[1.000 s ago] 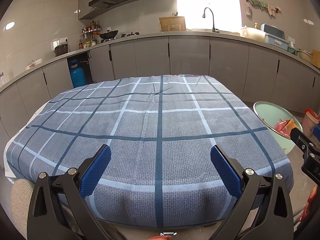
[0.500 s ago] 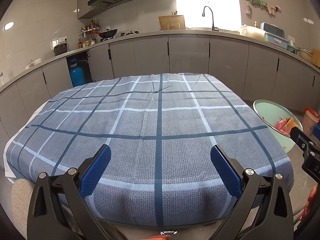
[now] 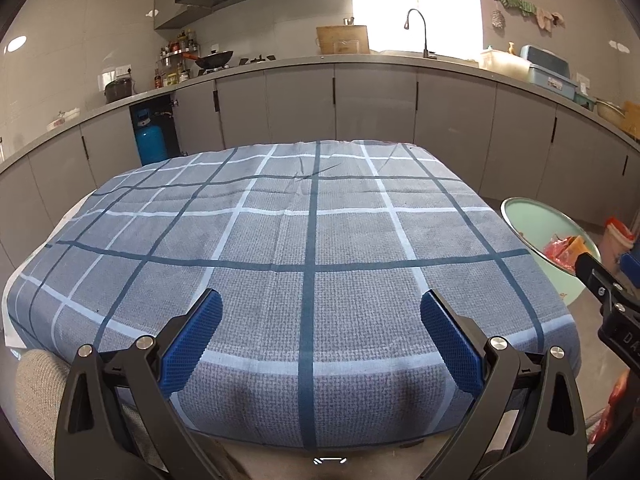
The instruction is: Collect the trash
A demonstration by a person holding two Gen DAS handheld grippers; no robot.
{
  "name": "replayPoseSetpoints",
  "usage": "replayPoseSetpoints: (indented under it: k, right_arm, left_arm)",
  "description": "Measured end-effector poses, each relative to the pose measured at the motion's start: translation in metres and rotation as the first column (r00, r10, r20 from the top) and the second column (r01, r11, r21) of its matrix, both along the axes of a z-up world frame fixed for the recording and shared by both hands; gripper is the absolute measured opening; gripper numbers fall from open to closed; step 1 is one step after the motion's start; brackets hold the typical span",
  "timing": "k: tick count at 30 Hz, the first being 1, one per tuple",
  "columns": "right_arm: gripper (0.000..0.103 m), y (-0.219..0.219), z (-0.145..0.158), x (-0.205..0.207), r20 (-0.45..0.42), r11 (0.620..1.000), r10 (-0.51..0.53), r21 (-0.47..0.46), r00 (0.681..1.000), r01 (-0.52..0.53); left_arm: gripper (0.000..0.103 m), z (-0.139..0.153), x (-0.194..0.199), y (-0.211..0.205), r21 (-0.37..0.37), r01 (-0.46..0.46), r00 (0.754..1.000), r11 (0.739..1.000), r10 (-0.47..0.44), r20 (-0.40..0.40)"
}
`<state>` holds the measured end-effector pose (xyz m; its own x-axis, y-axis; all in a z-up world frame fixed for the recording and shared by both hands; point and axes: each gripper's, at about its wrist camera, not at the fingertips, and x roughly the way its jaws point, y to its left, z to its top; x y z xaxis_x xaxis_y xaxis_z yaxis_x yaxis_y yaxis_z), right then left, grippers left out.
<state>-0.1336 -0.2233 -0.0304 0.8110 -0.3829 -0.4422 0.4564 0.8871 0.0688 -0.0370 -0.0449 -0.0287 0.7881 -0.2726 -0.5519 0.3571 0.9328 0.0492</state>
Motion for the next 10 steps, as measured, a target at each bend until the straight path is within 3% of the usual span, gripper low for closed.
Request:
replayPoseSetpoints:
  k: [4,10]
  right_arm:
    - [0.099,-0.0006,0.0001,-0.0002,0.002,1.0,-0.003,-0.001,1.0,0.003]
    - [0.099,-0.0015,-0.0009,-0.0003,0.001,1.0,-0.004,0.005,1.0,0.004]
  left_arm:
    - [0.098,0.0023,-0.0028,-0.0018,0.001,0.011,1.0,1.0,-0.011,0.019]
    - [0.098,-0.0005,0.0016,-0.0033,-0.001,0.028,0.999,1.0,-0.028,-0.017]
